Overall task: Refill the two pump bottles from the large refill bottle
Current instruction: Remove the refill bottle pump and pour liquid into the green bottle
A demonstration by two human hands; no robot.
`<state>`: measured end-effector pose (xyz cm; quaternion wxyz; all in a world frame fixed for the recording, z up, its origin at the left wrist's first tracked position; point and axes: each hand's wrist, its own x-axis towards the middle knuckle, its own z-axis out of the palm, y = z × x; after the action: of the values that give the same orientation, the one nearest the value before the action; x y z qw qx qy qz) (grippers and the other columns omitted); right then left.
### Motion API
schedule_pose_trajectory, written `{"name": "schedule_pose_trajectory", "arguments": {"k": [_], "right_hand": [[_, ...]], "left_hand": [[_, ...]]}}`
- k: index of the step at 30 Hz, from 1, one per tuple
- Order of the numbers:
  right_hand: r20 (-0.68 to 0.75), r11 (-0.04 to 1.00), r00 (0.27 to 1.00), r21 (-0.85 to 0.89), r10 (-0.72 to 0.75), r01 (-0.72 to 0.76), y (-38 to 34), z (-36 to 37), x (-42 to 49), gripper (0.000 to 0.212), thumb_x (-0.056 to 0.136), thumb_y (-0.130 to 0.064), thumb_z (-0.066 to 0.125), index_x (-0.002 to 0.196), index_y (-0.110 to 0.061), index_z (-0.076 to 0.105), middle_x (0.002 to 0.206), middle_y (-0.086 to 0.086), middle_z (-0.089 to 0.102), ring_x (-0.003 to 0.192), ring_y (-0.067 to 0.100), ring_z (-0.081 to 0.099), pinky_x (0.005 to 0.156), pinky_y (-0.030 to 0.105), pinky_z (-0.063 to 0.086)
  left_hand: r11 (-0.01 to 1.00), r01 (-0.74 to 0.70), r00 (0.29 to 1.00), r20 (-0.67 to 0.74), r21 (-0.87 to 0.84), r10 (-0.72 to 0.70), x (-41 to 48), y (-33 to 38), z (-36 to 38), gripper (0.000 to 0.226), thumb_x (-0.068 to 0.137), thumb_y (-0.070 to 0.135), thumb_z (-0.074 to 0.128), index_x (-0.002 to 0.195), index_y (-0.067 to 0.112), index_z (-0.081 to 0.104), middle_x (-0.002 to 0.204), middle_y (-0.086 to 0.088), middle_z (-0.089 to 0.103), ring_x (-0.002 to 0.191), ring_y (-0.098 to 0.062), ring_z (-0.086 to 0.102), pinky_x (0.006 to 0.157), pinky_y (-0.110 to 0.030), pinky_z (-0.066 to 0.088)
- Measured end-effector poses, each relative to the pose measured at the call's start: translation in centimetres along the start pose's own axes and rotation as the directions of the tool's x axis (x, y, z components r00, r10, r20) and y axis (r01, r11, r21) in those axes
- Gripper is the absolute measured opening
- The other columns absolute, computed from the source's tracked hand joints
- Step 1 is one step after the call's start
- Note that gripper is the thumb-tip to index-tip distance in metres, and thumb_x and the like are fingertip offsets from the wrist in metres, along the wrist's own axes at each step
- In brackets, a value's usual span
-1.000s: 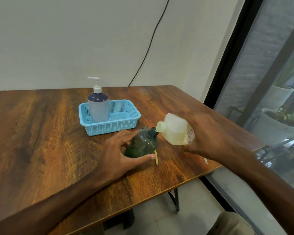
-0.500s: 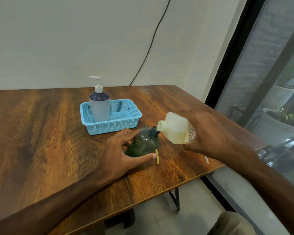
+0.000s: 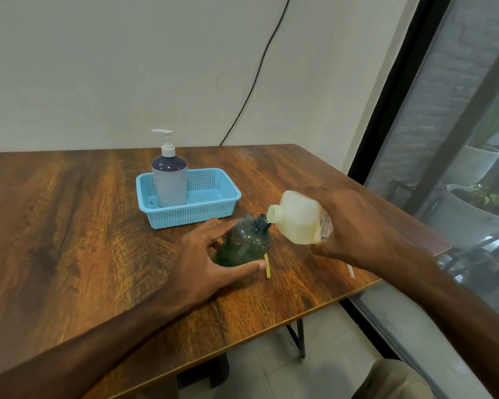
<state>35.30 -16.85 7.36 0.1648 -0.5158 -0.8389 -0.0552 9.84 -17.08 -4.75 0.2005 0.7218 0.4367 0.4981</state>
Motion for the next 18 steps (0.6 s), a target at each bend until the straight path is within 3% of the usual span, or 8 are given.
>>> {"name": "schedule_pose_trajectory", "arguments": {"k": [10, 18], "right_hand": [[0.000, 1.000, 1.000, -0.008, -0.019, 0.019, -0.07, -0.19, -0.02, 0.091, 0.068, -0.033, 0.090, 0.147, -0.028, 0.045, 0.139, -0.003, 0.057, 0.126, 0.018, 0.050, 0.098, 0.032, 0.042], [0.007, 1.000, 1.000, -0.018, -0.009, 0.010, -0.26, -0.32, 0.11, 0.092, 0.068, -0.034, 0.089, 0.147, -0.029, 0.043, 0.140, -0.004, 0.056, 0.126, 0.018, 0.050, 0.100, 0.037, 0.045]], "left_hand": [[1.000, -0.011, 1.000, -0.005, -0.011, 0.011, 0.10, -0.18, 0.03, 0.079, 0.067, 0.060, 0.092, 0.137, 0.036, 0.065, 0.123, 0.022, 0.069, 0.117, -0.009, 0.064, 0.083, -0.039, 0.062], [1.000, -0.007, 1.000, -0.005, -0.012, 0.007, 0.16, -0.22, 0.02, 0.081, 0.067, 0.062, 0.091, 0.138, 0.033, 0.065, 0.122, 0.021, 0.070, 0.116, -0.010, 0.065, 0.083, -0.039, 0.062]]}}
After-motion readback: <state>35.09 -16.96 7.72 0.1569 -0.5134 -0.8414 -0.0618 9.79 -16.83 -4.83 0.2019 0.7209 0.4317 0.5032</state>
